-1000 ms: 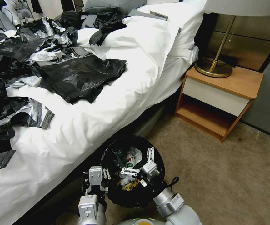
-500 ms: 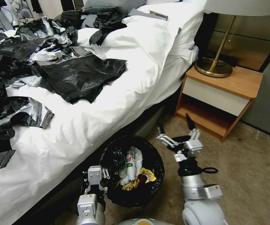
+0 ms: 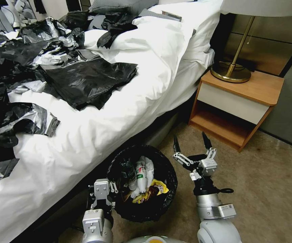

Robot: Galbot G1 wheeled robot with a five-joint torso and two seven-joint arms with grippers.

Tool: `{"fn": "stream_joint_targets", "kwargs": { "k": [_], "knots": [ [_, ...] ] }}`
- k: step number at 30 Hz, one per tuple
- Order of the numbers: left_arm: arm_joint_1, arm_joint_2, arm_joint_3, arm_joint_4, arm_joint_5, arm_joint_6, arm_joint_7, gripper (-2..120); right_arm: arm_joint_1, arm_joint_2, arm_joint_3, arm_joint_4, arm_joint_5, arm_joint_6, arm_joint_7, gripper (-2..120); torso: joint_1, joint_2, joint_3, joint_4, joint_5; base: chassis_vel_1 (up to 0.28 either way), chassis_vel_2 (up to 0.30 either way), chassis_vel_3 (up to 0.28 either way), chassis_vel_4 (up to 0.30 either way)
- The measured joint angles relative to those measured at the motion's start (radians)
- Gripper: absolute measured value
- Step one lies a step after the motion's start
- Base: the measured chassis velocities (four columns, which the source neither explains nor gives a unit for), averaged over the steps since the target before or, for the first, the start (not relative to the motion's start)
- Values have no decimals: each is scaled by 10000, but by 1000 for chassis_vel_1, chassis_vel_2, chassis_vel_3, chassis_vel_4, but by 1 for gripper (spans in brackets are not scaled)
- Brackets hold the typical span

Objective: Pick up the trash bin, then pick up the garbage from the floor and place it into the trash bin.

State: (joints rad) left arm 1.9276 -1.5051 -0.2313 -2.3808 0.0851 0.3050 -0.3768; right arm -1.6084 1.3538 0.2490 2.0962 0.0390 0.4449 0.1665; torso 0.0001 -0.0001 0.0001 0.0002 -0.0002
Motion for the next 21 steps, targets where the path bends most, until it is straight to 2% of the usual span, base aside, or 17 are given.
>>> {"fn": "stream_joint_targets", "kwargs": {
  "k": [8, 9, 11, 12, 14, 17, 18, 21],
  "knots": [
    [22, 3, -1, -25, 9, 3, -5, 0, -27, 7, -51, -60, 37, 1, -17, 100, -1, 0, -1, -4, 2, 214, -200, -222, 208],
    [26, 1, -2, -24, 18, 3, -5, 0, -13, 16, -57, -89, 37, 10, -19, 100, -1, 0, -1, -3, -4, 278, -278, -257, 277],
    [39, -6, 0, -25, 27, 3, -6, 0, -10, 24, -69, -123, 39, 25, -20, 100, -1, 1, -1, -1, 9, 283, -263, -272, 288],
    [40, -8, 0, -25, 43, 2, -10, 0, 6, 30, -70, -146, 39, 79, -21, 100, -1, 0, 0, -3, -6, 292, -303, -280, 299],
    [47, -13, 7, -25, 48, 1, -2, 0, 18, 34, -68, -179, 29, 128, -25, 100, -1, 1, -1, -4, 6, 292, -313, -291, 308],
    [58, -31, 21, -25, 51, -7, -4, 0, 60, 46, -30, -231, -75, 276, -35, 100, -2, 1, -2, -2, -5, 299, -312, -324, 307],
    [63, -35, 37, -25, 34, -15, -11, 0, 72, 53, -24, -233, -100, 308, -36, 100, -3, 1, -3, -2, 6, 279, -248, -261, 254],
    [76, -48, 65, -25, -4, -23, -27, 0, 75, 53, -19, -233, -103, 323, -36, 100, -4, 1, -4, -2, 0, 208, -195, -224, 167]
  ]
}}
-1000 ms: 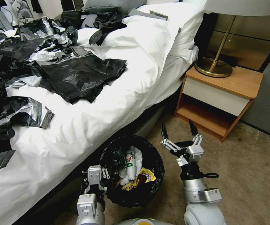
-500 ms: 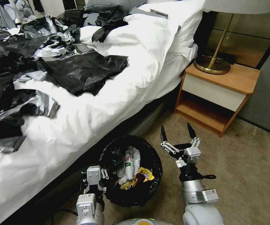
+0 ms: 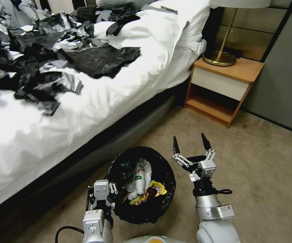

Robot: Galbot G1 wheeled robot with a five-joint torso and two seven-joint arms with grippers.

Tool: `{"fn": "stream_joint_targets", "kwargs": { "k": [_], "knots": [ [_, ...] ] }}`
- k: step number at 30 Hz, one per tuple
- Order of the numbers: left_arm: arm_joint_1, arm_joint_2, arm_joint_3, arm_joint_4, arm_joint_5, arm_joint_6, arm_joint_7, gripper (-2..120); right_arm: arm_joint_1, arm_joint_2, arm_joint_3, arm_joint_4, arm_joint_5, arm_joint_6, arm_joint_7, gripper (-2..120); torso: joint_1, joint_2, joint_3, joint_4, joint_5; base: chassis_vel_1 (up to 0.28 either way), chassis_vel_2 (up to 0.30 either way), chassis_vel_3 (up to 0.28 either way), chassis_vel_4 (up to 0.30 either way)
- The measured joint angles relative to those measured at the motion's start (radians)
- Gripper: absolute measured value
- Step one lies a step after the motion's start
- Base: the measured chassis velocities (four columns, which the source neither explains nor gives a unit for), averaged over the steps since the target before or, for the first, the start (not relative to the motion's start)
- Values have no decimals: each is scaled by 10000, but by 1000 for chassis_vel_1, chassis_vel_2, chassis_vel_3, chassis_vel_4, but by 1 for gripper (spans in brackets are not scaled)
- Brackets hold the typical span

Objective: Pick up the trash bin, then pick up the garbage from the floor and place it into the trash bin.

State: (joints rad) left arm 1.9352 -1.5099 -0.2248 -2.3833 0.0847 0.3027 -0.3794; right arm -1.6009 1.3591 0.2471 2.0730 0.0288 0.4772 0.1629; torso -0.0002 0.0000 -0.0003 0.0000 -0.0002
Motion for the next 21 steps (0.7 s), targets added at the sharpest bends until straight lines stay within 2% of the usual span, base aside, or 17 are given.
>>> {"fn": "stream_joint_targets", "kwargs": {
  "k": [4, 13, 21],
  "knots": [
    [19, -14, 25, -2, -2, -10, 2, 0, 8, -7, 7, -2, -6, 9, 0, 100, 1, -1, 2, -3, 3, 53, -33, -80, 49],
    [69, -21, 26, -78, -14, -27, 2, 0, 95, -28, 19, -2, 3, -17, 4, 100, 3, -1, 4, 1, 2, -26, 36, 76, 6],
    [107, -42, -2, -168, -15, -27, 1, 0, 201, -38, 94, -45, 0, -114, 107, 100, 3, -1, 3, -1, 1, 68, 58, 42, 65]
  ]
}}
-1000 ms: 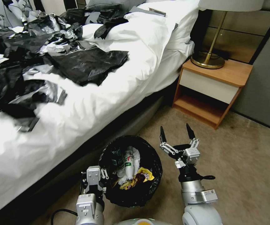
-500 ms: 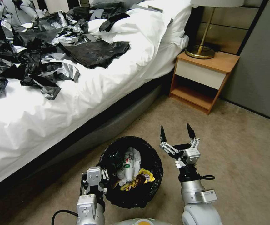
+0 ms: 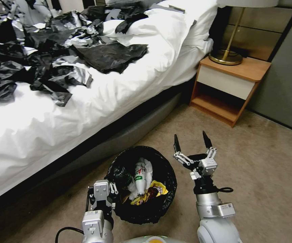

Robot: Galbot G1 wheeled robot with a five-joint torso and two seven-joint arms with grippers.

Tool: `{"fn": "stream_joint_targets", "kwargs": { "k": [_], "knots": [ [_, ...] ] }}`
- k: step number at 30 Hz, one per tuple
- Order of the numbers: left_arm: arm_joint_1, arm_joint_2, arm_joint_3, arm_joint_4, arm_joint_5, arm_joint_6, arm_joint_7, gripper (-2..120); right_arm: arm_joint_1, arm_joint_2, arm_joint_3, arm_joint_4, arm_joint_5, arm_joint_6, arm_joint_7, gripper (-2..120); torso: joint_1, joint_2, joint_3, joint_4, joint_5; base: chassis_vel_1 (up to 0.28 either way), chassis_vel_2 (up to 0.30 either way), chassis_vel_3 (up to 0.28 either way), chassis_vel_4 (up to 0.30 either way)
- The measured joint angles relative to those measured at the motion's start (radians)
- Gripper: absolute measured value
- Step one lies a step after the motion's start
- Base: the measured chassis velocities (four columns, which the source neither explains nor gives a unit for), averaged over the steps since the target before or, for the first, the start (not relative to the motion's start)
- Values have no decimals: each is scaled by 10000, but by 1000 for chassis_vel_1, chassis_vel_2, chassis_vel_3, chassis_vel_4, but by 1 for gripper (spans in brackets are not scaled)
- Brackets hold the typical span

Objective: Pick up the trash bin, then pick up the garbage from the floor and place it into the trash bin.

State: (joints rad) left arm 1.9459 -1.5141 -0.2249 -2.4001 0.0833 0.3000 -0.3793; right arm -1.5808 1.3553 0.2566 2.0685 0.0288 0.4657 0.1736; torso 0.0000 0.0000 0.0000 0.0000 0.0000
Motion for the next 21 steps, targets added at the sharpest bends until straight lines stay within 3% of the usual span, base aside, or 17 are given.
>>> {"fn": "stream_joint_targets", "kwargs": {
  "k": [21],
  "knots": [
    [167, -19, -137, -436, -330, 157, -95, 0, 90, -59, 26, -79, -238, -295, 32, 100, 0, 0, 0, 1, 0, 119, 111, 113, 117]
  ]
}}
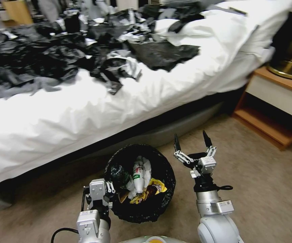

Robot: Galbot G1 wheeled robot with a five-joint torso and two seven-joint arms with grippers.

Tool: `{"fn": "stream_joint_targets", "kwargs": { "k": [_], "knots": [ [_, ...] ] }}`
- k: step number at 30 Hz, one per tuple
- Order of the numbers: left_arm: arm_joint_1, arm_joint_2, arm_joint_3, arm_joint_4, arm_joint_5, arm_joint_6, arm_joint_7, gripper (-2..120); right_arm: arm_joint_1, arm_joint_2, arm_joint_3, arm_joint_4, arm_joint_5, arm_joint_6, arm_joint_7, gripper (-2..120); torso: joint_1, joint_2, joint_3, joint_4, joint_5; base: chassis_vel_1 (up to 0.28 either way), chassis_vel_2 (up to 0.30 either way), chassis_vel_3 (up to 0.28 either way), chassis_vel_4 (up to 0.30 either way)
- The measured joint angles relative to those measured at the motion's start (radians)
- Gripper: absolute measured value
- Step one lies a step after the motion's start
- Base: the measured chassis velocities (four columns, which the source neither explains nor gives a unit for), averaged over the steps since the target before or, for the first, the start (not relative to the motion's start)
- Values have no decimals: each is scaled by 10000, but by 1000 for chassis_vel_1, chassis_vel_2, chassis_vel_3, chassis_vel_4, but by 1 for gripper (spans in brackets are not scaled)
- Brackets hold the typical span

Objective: Pick up the trash bin, then pick up the garbage from the floor and place it into the trash bin.

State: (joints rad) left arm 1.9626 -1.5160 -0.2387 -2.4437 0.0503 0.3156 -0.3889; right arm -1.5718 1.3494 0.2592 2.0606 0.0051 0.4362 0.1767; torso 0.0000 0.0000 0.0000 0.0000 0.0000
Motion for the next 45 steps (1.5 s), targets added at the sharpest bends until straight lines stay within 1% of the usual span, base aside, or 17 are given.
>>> {"fn": "stream_joint_targets", "kwargs": {
  "k": [14, 45],
  "knots": [
    [36, 24, -2, -92, -105, 85, 0, 0, -84, -60, -23, 132, -302, -614, -31, 100, 1, 0, 0, 0, -1, 121, 125, 130, 125],
    [39, 26, -19, -113, -101, 105, -7, 0, -118, 3, -76, 2, -499, -719, -131, 100, 0, 0, 0, 0, 0, 122, 124, 121, 126]
  ]
}}
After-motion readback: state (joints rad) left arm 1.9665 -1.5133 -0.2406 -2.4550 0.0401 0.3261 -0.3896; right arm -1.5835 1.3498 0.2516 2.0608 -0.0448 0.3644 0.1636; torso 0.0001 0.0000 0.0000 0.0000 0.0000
